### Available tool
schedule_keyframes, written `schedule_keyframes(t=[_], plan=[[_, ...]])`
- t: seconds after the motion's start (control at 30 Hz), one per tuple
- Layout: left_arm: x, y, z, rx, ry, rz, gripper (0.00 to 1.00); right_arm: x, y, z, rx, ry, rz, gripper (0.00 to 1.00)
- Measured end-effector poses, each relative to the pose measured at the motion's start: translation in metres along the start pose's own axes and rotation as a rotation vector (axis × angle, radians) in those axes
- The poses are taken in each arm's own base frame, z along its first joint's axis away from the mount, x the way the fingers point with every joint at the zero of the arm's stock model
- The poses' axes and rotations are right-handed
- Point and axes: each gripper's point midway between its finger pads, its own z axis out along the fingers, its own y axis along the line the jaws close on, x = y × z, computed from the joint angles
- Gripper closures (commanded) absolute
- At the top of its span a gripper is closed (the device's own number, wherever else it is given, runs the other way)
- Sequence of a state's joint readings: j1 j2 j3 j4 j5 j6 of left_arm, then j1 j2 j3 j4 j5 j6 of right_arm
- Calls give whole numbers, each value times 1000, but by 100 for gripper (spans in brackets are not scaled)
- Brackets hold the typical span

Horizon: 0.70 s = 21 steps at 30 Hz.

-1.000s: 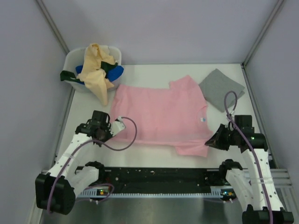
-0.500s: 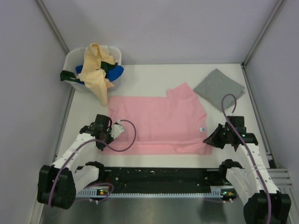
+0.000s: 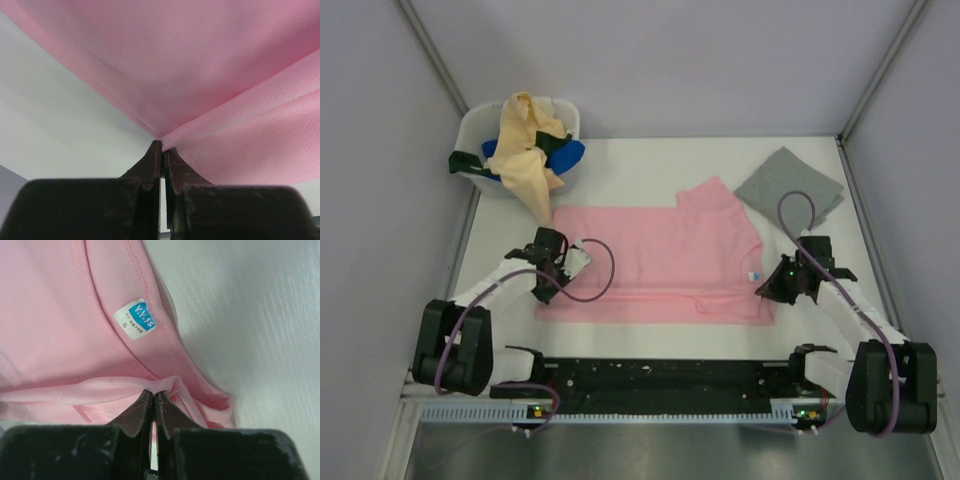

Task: Fold and stack the t-shirts
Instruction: Fold the flattened tshirt in 1/3 of the way

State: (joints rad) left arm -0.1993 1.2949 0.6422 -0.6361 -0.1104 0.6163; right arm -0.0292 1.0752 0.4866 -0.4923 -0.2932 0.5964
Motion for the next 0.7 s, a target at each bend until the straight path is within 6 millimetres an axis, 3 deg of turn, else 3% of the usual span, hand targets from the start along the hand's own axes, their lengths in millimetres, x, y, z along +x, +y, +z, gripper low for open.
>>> schedule_keyframes(t=[0.1, 0.17, 0.2, 0.27, 0.3, 0.4, 0.5, 0.6, 0.7], plan=[[-4, 3, 2, -9, -2, -18, 94, -3, -1, 2, 4, -11, -12, 100], [-9, 7, 2, -23, -15, -29, 81, -6, -1, 3, 6, -21, -19, 100], [-12, 9, 2, -28, -23, -35, 71, -7, -1, 4, 8, -26, -23, 88], [-17, 15, 2, -50, -31, -49, 57, -10, -4, 5, 24, -35, -28, 48], [-16, 18, 3, -68, -24, -57, 51, -12, -7, 6, 42, -42, -28, 41], [-14, 32, 2, -141, 2, -89, 46, -22, -11, 2, 90, -69, -44, 37], [-17, 50, -8, -215, 3, -133, 46, -44, -8, -14, 145, -126, -60, 36], [-39, 66, -33, -255, -96, -174, 52, -67, 5, -37, 155, -213, -70, 33], [-57, 63, -62, -226, -236, -156, 55, -71, 15, -60, 115, -284, -65, 27]])
